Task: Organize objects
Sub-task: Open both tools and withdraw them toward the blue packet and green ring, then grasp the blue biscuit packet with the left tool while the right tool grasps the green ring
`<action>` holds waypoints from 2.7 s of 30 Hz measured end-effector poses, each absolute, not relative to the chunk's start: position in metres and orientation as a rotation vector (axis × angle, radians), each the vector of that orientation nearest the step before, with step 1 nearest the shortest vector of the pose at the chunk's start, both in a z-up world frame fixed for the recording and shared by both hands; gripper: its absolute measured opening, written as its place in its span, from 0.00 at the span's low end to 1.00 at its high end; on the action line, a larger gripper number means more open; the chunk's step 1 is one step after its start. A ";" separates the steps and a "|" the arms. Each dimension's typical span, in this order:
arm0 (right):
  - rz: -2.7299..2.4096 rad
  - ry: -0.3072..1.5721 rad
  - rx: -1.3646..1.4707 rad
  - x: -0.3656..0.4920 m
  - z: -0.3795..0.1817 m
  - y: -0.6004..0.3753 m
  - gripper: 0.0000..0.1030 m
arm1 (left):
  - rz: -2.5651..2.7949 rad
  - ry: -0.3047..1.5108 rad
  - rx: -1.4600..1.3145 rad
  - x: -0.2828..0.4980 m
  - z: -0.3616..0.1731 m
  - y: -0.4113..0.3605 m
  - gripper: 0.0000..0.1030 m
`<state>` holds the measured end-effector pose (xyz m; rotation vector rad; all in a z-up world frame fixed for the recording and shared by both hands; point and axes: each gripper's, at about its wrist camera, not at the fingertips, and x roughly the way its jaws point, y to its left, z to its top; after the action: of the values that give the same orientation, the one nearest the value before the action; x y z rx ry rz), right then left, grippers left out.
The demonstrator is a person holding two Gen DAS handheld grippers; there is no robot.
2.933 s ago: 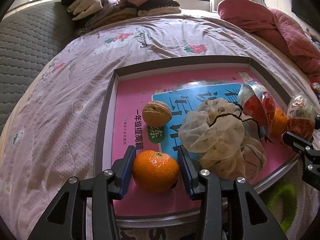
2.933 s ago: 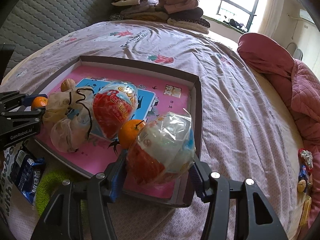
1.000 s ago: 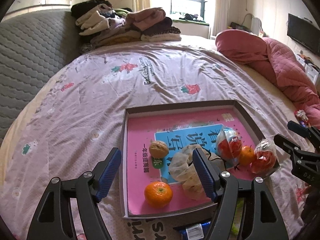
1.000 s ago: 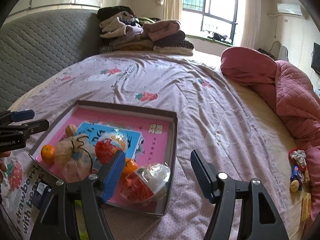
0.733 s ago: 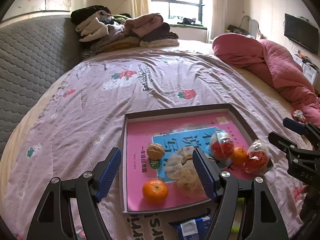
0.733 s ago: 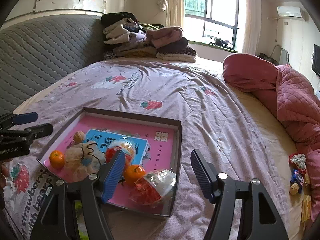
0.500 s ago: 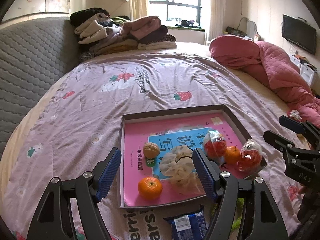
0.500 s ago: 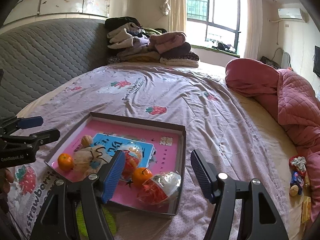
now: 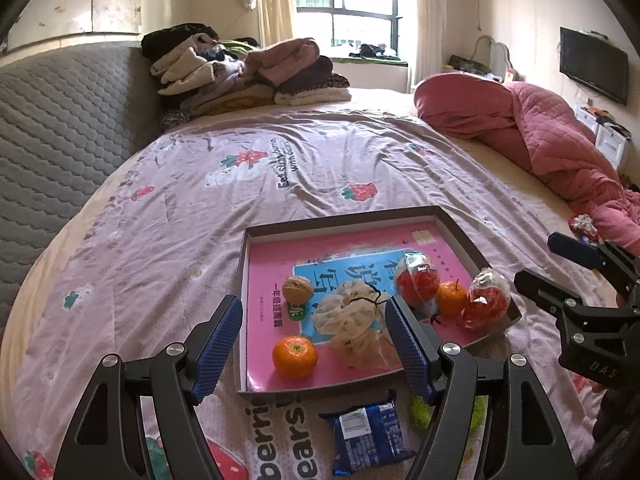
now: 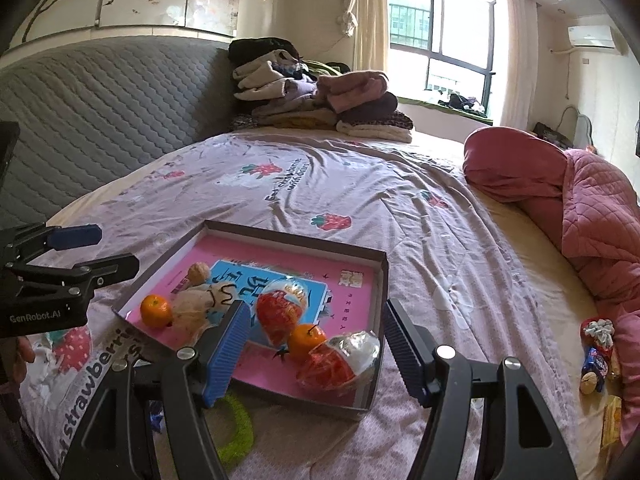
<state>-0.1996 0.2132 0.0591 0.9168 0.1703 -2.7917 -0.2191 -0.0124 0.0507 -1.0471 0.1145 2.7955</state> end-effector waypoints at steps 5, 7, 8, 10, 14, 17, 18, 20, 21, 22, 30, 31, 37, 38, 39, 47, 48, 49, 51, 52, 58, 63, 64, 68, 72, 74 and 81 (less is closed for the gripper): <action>-2.768 0.186 0.933 -0.193 0.054 0.211 0.65 | 2.798 0.119 -1.076 -0.208 0.044 -0.017 0.73; -2.756 0.193 0.937 -0.188 0.053 0.210 0.65 | 2.788 0.122 -1.099 -0.203 0.037 -0.018 0.73; -2.748 0.193 0.941 -0.187 0.051 0.209 0.65 | 2.785 0.125 -1.110 -0.200 0.034 -0.018 0.73; -2.729 0.195 0.953 -0.183 0.049 0.208 0.65 | 2.772 0.131 -1.134 -0.195 0.026 -0.019 0.73; -2.704 0.207 0.979 -0.176 0.041 0.204 0.65 | 2.735 0.142 -1.185 -0.189 0.011 -0.015 0.73; -2.680 0.211 0.999 -0.173 0.036 0.201 0.65 | 2.700 0.158 -1.219 -0.183 0.000 -0.009 0.73; -2.674 0.214 1.009 -0.172 0.034 0.200 0.65 | 2.694 0.165 -1.222 -0.182 -0.003 -0.007 0.73; -2.658 0.222 1.021 -0.170 0.030 0.198 0.65 | 2.680 0.185 -1.230 -0.179 -0.007 -0.003 0.73; -2.653 0.230 1.029 -0.169 0.029 0.197 0.65 | 2.674 0.194 -1.233 -0.178 -0.010 0.000 0.73; -2.651 0.235 1.031 -0.169 0.027 0.196 0.65 | 2.672 0.197 -1.237 -0.177 -0.011 0.001 0.73; -2.619 0.245 1.063 -0.166 0.018 0.192 0.65 | 2.628 0.202 -1.278 -0.172 -0.024 0.010 0.73; -2.614 0.249 1.067 -0.166 0.017 0.191 0.65 | 2.623 0.207 -1.280 -0.172 -0.025 0.012 0.73; -2.582 0.266 1.107 -0.167 0.006 0.184 0.65 | 2.607 0.208 -1.311 -0.175 -0.032 0.014 0.73; -2.579 0.268 1.114 -0.168 0.005 0.183 0.65 | 2.602 0.207 -1.317 -0.176 -0.033 0.014 0.73; -2.574 0.271 1.127 -0.169 0.002 0.182 0.65 | 2.598 0.203 -1.320 -0.177 -0.034 0.014 0.73; -2.552 0.249 1.192 -0.177 -0.009 0.184 0.65 | 2.584 0.233 -1.359 -0.183 -0.043 0.018 0.73; -2.548 0.248 1.197 -0.178 -0.011 0.183 0.65 | 2.586 0.243 -1.363 -0.184 -0.044 0.018 0.73; -2.543 0.247 1.203 -0.179 -0.012 0.182 0.65 | 2.586 0.246 -1.366 -0.185 -0.045 0.019 0.73; -2.533 0.249 1.226 -0.181 -0.015 0.181 0.65 | 2.591 0.256 -1.371 -0.186 -0.046 0.019 0.73; -2.528 0.249 1.235 -0.183 -0.017 0.180 0.65 | 2.597 0.260 -1.374 -0.187 -0.047 0.020 0.73; -2.525 0.256 1.313 -0.191 -0.032 0.180 0.65 | 2.601 0.289 -1.404 -0.192 -0.056 0.021 0.74; -2.522 0.273 1.341 -0.193 -0.041 0.181 0.54 | 2.595 0.284 -1.410 -0.194 -0.061 0.021 0.74; -2.514 0.268 1.342 -0.193 -0.043 0.181 0.50 | 2.594 0.287 -1.408 -0.195 -0.061 0.021 0.73; -2.495 0.233 1.336 -0.193 -0.046 0.181 0.39 | 2.560 0.253 -1.409 -0.196 -0.065 0.022 0.59; -2.491 0.238 1.323 -0.191 -0.044 0.180 0.26 | 2.550 0.267 -1.392 -0.194 -0.065 0.026 0.52; -2.488 0.234 1.321 -0.191 -0.043 0.180 0.24 | 2.547 0.237 -1.391 -0.195 -0.064 0.024 0.52; -2.491 0.233 1.309 -0.190 -0.039 0.179 0.16 | 2.546 0.249 -1.375 -0.192 -0.059 0.025 0.52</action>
<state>-0.1903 0.1795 -0.0394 1.3095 0.2330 -2.4905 -0.1915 0.0246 -0.0594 -1.3750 0.2491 2.5460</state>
